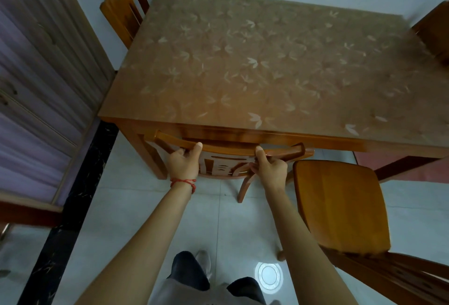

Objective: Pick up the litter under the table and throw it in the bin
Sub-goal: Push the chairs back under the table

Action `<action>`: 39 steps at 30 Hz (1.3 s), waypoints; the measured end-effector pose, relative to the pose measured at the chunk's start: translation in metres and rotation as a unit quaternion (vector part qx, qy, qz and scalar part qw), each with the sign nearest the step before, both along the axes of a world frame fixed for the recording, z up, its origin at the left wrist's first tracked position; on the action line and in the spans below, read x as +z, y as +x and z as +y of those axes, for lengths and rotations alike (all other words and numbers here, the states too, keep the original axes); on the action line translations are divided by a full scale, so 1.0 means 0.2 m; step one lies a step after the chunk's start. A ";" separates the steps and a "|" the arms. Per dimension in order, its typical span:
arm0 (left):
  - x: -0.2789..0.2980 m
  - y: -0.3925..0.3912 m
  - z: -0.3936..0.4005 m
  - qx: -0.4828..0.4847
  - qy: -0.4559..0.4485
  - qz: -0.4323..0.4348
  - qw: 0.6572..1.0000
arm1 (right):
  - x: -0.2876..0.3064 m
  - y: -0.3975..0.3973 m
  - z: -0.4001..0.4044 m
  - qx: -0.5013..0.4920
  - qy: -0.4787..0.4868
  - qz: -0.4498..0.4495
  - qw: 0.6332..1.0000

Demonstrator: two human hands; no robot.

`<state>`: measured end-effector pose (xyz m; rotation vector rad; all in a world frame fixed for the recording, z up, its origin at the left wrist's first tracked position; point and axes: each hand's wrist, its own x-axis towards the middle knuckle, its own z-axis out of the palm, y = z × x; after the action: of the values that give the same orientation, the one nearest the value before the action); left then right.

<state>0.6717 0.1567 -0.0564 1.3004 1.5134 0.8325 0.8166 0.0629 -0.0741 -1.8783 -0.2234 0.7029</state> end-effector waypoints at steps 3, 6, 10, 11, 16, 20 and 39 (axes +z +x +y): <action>0.00 0.05 0.04 0.002 0.002 -0.012 1.000 | -0.01 0.05 0.05 0.000 0.006 0.001 1.000; -0.02 0.08 0.09 0.005 -0.002 -0.015 1.000 | 0.00 0.09 0.10 0.005 -0.002 0.000 1.000; -0.02 0.12 0.13 0.010 -0.004 -0.012 1.000 | 0.00 0.13 0.14 0.002 -0.001 0.002 1.000; -0.02 0.12 0.12 0.013 -0.002 -0.011 1.000 | -0.01 0.13 0.14 0.002 -0.003 0.002 1.000; -0.02 0.14 0.11 0.019 0.006 -0.004 1.000 | -0.01 0.13 0.13 0.001 -0.005 -0.006 1.000; -0.02 0.13 0.11 0.017 0.006 -0.001 1.000 | -0.01 0.12 0.13 0.005 -0.007 -0.006 1.000; -0.02 -0.07 -0.04 -0.112 0.046 0.070 0.990 | 0.10 -0.02 -0.08 0.102 -0.047 -0.118 0.987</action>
<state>0.6578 0.1479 -0.0596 1.5925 1.4176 0.6837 0.8130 0.0478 -0.0533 -2.0476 -0.5494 0.6345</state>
